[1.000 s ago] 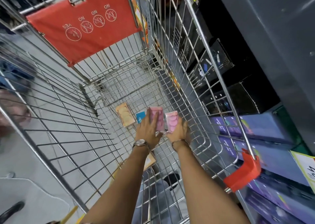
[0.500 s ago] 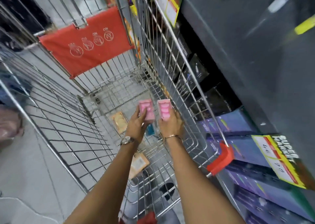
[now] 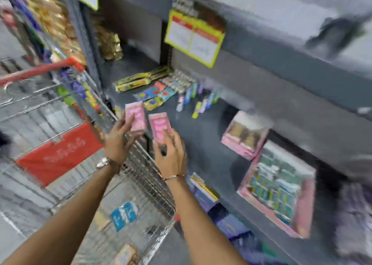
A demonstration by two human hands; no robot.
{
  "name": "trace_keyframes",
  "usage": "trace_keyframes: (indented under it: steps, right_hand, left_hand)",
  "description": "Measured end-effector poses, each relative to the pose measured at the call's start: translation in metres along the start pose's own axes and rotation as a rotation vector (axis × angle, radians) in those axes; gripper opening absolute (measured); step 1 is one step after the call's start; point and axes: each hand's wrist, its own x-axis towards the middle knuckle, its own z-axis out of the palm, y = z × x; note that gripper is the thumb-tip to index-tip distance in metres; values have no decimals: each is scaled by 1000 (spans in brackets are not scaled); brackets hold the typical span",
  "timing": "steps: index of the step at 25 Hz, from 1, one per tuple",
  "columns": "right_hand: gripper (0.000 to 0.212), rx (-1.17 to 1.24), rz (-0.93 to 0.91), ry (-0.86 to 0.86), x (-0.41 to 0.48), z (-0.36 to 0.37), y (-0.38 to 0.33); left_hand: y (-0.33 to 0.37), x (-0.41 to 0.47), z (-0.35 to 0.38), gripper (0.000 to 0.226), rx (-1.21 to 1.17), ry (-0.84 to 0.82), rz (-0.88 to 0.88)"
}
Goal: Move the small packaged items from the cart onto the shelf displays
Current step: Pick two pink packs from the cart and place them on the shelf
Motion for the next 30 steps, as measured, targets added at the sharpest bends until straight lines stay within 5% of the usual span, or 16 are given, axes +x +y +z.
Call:
trace_keyframes:
  steps: [5,10,17,22,26,30]
  right_hand:
    - [38,-280,140,300,25,-98,67]
    - [43,-490,606,79,32,-146,132]
    - [50,-607,555,-102,44,-141,162]
    - [46,-646,406,-189,33,-139,167]
    - [63,-722,411,-344,37,-139,173]
    - [68,-723,517,-404,49,-140,169]
  left_hand:
    - [134,19,77,49,-224,-225,225]
    - [187,8,153,47,-282,-624,276]
    - [185,26,205,50,147,-610,370]
    - [174,17,203,57,319,-658,728]
    - [173,22,213,61,502,-696,736]
    - [179,24,207,59,442,-695,715]
